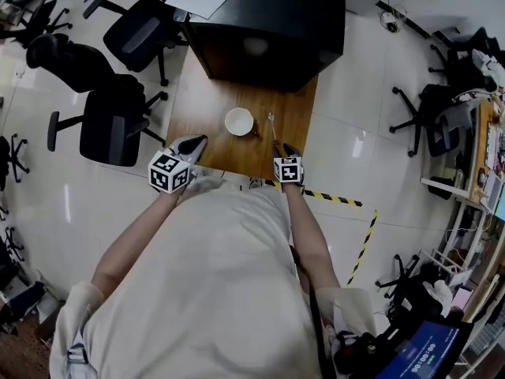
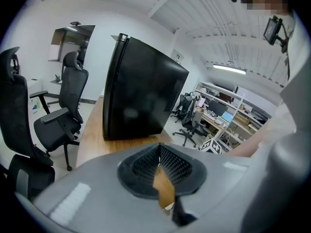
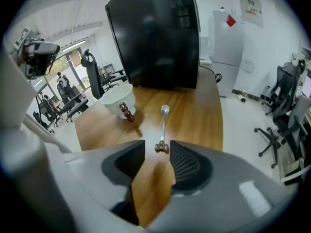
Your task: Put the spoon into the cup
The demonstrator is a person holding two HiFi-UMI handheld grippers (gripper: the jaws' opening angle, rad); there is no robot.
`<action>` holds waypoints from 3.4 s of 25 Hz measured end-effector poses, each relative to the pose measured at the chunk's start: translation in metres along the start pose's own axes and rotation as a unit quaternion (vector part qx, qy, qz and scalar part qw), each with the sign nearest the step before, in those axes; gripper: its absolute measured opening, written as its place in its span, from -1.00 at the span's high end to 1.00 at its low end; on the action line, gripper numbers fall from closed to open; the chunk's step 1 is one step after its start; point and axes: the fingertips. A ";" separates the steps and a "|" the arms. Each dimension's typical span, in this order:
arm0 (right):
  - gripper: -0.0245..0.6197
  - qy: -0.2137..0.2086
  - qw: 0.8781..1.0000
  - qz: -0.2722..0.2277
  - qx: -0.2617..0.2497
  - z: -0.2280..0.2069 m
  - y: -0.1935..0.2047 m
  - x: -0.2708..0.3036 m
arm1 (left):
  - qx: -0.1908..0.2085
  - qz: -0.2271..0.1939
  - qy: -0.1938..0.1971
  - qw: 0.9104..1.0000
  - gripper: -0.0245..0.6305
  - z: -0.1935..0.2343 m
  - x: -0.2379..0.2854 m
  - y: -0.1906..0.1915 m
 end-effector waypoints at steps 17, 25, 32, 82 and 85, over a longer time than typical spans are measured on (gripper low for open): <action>0.41 -0.013 0.996 0.075 -0.042 -0.001 0.023 0.050 | -0.025 -0.011 -0.078 0.997 0.92 0.026 -0.030 0.002; 0.52 0.004 0.995 0.082 -0.064 -0.002 0.011 0.042 | -0.028 -0.013 -0.082 0.996 0.92 0.030 -0.033 0.002; 0.52 0.002 0.998 0.055 -0.044 -0.007 0.001 0.035 | -0.028 -0.015 -0.072 0.997 0.92 0.029 -0.027 0.000; 0.53 -0.137 0.988 -0.055 -0.047 0.109 -0.114 -0.022 | -0.053 -0.031 -0.045 0.997 0.92 0.040 -0.023 0.006; 0.53 -0.142 0.988 -0.042 -0.051 0.112 -0.107 -0.017 | -0.056 -0.031 -0.048 0.997 0.92 0.041 -0.026 0.007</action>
Point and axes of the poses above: the fingertips, and each gripper's own axes: x forward along the fingers, z to its left, y out of its underside, and after that the axes turned 9 degrees about -z, right-handed
